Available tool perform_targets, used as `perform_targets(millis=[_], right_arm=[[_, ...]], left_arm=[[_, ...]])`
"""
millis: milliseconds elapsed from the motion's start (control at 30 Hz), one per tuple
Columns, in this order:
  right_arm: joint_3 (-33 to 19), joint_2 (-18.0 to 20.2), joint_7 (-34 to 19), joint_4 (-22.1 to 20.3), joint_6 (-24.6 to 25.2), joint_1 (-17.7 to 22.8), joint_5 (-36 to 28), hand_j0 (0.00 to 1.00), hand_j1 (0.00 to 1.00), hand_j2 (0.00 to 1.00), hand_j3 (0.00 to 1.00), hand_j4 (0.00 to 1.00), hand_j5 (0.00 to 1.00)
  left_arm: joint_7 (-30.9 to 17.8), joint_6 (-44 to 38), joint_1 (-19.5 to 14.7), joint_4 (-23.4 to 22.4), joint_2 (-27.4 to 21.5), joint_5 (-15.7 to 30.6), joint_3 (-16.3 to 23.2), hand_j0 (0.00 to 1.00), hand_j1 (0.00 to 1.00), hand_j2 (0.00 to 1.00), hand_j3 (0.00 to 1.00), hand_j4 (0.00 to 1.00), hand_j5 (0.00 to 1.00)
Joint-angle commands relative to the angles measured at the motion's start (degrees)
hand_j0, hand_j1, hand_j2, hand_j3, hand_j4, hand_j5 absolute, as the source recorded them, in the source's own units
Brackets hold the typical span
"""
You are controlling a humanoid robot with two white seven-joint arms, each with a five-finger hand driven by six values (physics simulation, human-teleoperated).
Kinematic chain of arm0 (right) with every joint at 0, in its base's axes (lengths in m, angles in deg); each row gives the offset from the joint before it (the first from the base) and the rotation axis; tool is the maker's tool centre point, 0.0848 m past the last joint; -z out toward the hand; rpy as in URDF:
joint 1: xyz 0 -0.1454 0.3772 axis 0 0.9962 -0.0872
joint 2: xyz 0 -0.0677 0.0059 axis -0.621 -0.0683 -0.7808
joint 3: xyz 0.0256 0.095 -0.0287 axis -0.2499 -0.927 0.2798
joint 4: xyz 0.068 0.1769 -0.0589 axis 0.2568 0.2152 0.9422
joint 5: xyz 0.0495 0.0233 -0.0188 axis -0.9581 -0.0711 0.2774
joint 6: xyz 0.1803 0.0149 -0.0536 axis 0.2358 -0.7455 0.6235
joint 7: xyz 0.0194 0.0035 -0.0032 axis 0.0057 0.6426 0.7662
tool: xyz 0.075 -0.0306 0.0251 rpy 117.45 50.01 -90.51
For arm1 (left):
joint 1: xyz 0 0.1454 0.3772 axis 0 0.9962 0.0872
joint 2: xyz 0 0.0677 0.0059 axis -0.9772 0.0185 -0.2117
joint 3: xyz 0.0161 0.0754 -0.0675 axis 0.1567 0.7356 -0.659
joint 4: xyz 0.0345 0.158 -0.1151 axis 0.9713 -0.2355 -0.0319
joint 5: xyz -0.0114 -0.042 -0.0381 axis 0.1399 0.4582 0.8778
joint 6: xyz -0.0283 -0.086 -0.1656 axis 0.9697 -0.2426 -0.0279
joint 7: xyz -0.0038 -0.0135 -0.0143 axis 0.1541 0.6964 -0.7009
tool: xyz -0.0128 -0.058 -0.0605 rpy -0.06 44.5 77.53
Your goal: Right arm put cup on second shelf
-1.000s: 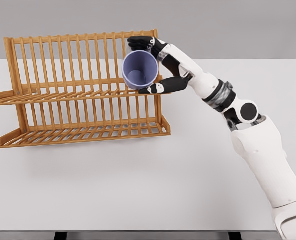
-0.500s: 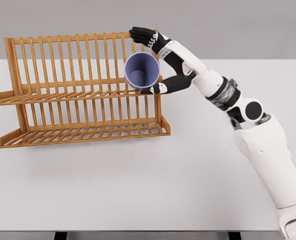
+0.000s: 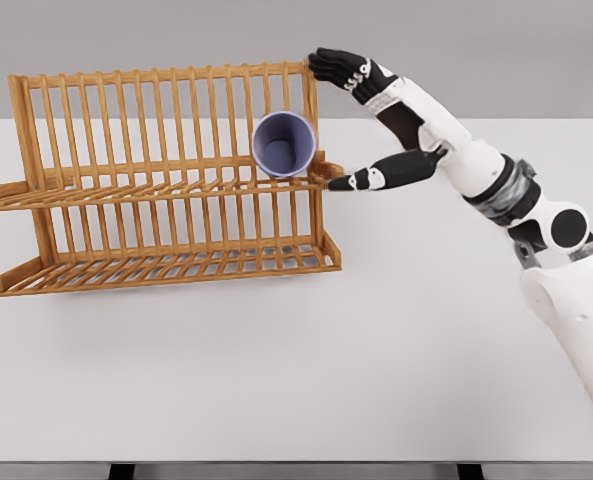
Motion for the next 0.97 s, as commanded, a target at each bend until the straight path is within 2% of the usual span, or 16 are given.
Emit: perform_targets(millis=[0,133,267,333,467,533,933], right_arm=[[-1.2,3.9,0.0,-2.1,0.4,0.0,-2.4,1.00,1.00,1.00,1.00,1.00,1.00],[-4.1,8.2,0.0,-4.2,0.3,3.3,-3.6,1.00,1.00,1.00,1.00,1.00,1.00],[-5.9,11.2,0.0,-4.4,0.2,6.2,-3.6,1.00,1.00,1.00,1.00,1.00,1.00],[-9.0,11.9,0.0,-4.4,0.2,8.9,-3.6,1.00,1.00,1.00,1.00,1.00,1.00],[-10.4,13.6,0.0,-4.4,0.2,12.1,-3.5,1.00,1.00,1.00,1.00,1.00,1.00],[-10.4,14.9,0.0,-4.4,0.1,12.9,-3.5,1.00,1.00,1.00,1.00,1.00,1.00],[-11.3,15.2,0.0,-4.3,0.2,14.1,-3.5,1.00,1.00,1.00,1.00,1.00,1.00]], left_arm=[[0.0,0.0,0.0,0.0,0.0,0.0,0.0,1.00,1.00,1.00,1.00,1.00,1.00],[0.0,0.0,0.0,0.0,0.0,0.0,0.0,1.00,1.00,1.00,1.00,1.00,1.00],[0.0,0.0,0.0,0.0,0.0,0.0,0.0,1.00,1.00,1.00,1.00,1.00,1.00],[0.0,0.0,0.0,0.0,0.0,0.0,0.0,1.00,1.00,1.00,1.00,1.00,1.00],[0.0,0.0,0.0,0.0,0.0,0.0,0.0,1.00,1.00,1.00,1.00,1.00,1.00],[0.0,0.0,0.0,0.0,0.0,0.0,0.0,1.00,1.00,1.00,1.00,1.00,1.00],[0.0,0.0,0.0,0.0,0.0,0.0,0.0,1.00,1.00,1.00,1.00,1.00,1.00]])
